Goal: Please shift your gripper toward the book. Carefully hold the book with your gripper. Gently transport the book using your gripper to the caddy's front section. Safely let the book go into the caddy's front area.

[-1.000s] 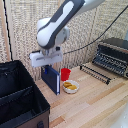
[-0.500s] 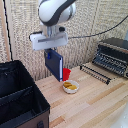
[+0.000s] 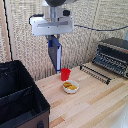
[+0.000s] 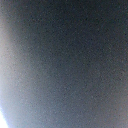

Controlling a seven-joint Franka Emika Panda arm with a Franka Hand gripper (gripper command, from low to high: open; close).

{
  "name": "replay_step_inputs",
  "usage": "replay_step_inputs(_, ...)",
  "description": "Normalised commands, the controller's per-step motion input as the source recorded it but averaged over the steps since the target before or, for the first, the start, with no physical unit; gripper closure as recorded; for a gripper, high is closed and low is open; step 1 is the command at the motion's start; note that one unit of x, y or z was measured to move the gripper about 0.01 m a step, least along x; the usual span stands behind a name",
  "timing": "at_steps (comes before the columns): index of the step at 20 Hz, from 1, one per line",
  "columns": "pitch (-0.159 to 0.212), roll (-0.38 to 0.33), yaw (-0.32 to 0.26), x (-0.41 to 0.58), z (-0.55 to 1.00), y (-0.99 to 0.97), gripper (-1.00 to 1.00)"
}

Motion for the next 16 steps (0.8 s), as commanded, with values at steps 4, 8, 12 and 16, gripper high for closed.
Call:
replay_step_inputs(4, -0.001, -0.02, -0.272, -0.071, 0.38, 0.29, 1.0)
replay_step_inputs(8, 0.0, -0.017, -0.262, -0.05, 0.27, 0.38, 1.0)
replay_step_inputs(12, -0.017, 0.0, -0.261, -0.002, 0.26, 0.44, 1.0)
replay_step_inputs(16, -0.003, 0.0, -0.25, -0.003, 0.21, 0.45, 1.0)
